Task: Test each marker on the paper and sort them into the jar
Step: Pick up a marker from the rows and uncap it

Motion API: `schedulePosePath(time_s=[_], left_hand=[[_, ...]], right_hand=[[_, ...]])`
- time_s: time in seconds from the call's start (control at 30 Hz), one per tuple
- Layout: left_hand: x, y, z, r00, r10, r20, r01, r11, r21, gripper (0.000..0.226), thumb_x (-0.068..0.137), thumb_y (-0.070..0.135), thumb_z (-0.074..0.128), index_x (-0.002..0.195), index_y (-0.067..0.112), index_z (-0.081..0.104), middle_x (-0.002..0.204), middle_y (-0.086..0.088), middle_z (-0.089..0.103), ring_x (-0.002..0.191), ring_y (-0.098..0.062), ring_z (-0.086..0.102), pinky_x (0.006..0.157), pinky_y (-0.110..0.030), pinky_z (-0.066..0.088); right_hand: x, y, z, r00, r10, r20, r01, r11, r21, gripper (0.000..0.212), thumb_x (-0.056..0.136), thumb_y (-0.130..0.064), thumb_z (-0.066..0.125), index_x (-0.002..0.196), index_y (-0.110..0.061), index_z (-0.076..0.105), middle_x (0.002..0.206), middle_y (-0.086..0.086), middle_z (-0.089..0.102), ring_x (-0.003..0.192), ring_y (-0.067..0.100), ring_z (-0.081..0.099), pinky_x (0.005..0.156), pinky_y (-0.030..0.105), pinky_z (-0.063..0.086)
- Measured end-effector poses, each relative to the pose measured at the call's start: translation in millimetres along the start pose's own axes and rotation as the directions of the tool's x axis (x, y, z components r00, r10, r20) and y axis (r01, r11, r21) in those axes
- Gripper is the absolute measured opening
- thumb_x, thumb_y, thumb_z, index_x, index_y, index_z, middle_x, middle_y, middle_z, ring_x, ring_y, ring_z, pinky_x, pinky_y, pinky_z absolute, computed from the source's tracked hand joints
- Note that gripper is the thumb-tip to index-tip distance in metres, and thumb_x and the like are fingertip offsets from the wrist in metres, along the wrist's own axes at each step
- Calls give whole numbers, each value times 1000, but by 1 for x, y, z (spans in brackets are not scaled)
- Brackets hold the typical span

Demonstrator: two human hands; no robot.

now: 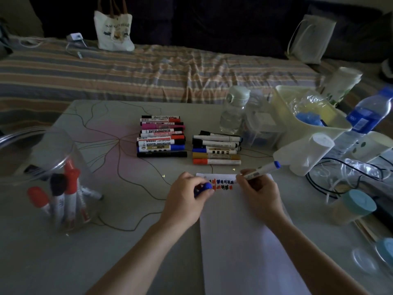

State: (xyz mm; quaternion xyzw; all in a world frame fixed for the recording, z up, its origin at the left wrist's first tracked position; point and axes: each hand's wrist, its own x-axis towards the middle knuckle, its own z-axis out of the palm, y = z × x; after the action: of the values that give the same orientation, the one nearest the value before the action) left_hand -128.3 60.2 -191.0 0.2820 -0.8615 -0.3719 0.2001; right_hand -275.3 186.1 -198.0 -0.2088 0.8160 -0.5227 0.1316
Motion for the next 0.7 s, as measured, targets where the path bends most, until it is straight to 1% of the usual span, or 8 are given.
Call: schedulePosePath(time_s=[0.1,0.17,0.2,0.3,0.37,0.47,0.6,0.7], left_hand=[[-3,4,-10,994,-110,11,110,981,-162,18,91,23,65,108,21,68,97,12,62,87,0,59,69,-2,41],[-5,3,-18,978,-209,11,203,935,-291,15,90,21,66,104,23,68,97,12,67,89,-2,63,76,-11,47],[-7,3,-22,963,-268,12,253,895,-368,13,89,18,67,101,24,68,96,10,69,89,-5,65,78,-18,50],[-15,5,-36,920,-387,58,349,744,-570,16,87,10,68,90,26,66,92,2,72,85,-11,68,80,-25,55],[-20,2,-43,903,-423,81,377,684,-624,16,88,9,67,92,24,65,93,-2,73,88,-17,69,83,-30,57],[-27,-4,-53,890,-444,101,400,656,-640,13,90,12,65,97,22,65,94,-2,73,87,-17,70,79,-26,56],[-32,-11,-60,890,-436,137,410,631,-658,12,91,13,64,102,17,66,92,-3,74,86,-17,70,74,-24,53],[-31,-12,-59,894,-422,152,405,615,-676,12,91,12,64,102,14,67,89,-5,75,81,-15,70,68,-20,50]], right_hand=[[-4,-32,-10,994,-9,111,6,1000,31,11,86,-23,70,94,-16,68,71,-6,68,54,-1,59,51,14,48],[-11,-53,-14,989,-6,148,1,999,34,9,85,-23,71,90,-16,68,62,-8,65,51,2,54,51,15,47],[-16,-60,-15,986,21,166,-30,998,54,9,84,-22,72,90,-15,68,59,-7,64,52,3,53,53,18,48],[-36,-67,-13,965,124,229,-146,986,82,18,84,-24,71,94,-9,71,65,-1,64,58,10,54,61,23,48],[-50,-64,-9,949,179,259,-236,949,208,25,87,-27,65,95,-4,70,70,5,63,62,13,54,61,24,47],[-65,-61,-4,938,227,263,-314,878,361,27,92,-24,59,98,1,68,73,9,62,67,17,54,64,28,46],[-66,-69,5,950,171,260,-275,855,441,23,94,-22,58,98,-1,68,74,7,65,68,15,58,67,29,49],[-65,-75,13,950,145,276,-266,839,476,24,93,-24,59,98,-2,68,73,6,66,66,12,60,64,26,51]])
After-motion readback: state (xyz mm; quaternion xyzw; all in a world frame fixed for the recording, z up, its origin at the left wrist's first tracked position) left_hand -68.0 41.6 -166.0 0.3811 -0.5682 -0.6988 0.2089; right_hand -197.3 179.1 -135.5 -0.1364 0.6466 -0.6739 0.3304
